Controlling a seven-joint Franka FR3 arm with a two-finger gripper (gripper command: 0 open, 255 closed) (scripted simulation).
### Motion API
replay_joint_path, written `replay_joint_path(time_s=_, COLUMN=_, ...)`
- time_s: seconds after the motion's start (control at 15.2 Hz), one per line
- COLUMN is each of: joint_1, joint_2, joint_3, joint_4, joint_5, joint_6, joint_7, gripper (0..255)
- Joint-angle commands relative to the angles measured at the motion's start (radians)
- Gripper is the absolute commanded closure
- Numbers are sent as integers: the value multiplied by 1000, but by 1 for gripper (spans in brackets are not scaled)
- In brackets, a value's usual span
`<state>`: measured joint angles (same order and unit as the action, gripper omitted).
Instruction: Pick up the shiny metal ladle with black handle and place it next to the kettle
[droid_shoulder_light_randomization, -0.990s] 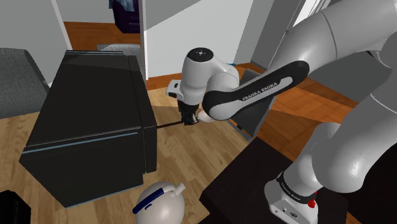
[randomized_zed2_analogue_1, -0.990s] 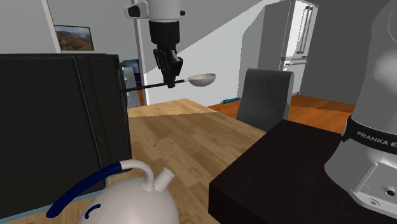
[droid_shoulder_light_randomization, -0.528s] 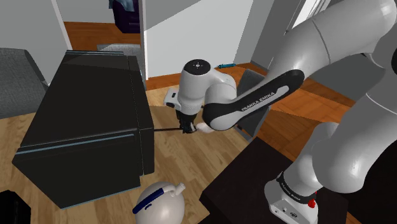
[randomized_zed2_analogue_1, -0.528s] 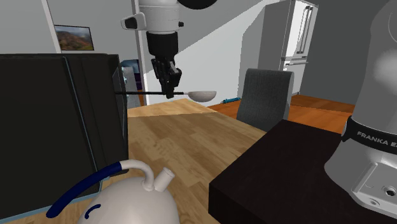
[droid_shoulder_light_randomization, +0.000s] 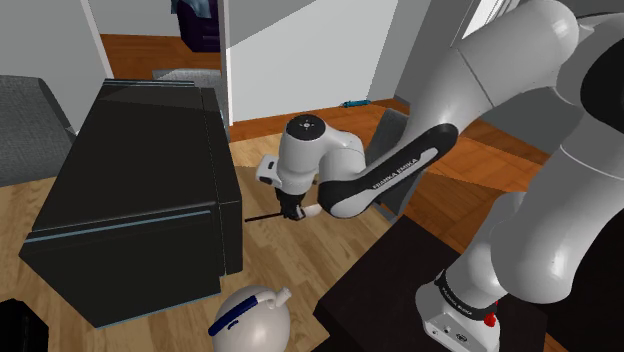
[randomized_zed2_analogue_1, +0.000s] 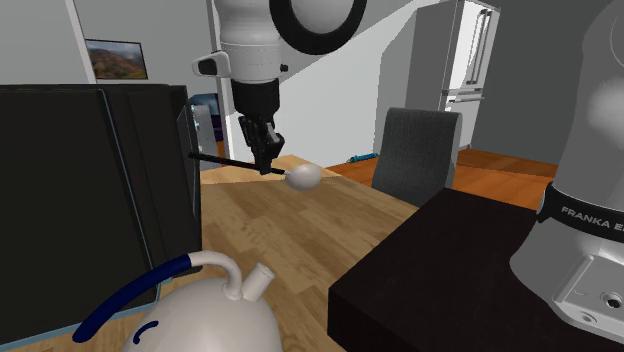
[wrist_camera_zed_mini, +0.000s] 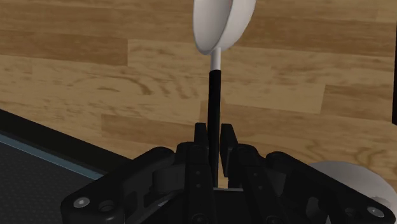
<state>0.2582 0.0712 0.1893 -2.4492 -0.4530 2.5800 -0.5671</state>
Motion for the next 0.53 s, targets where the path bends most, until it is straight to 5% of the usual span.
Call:
replay_joint_path(time_s=0.0, joint_1=-1, joint_2=26, joint_3=-5, joint_4=-2, joint_5=-27, joint_6=25, joint_7=23, gripper=255)
replay_joint_path(time_s=0.46, joint_1=10, joint_2=119, joint_3=-33, joint_4=5, joint_5=-129, joint_6=99, joint_7=113, gripper=255)
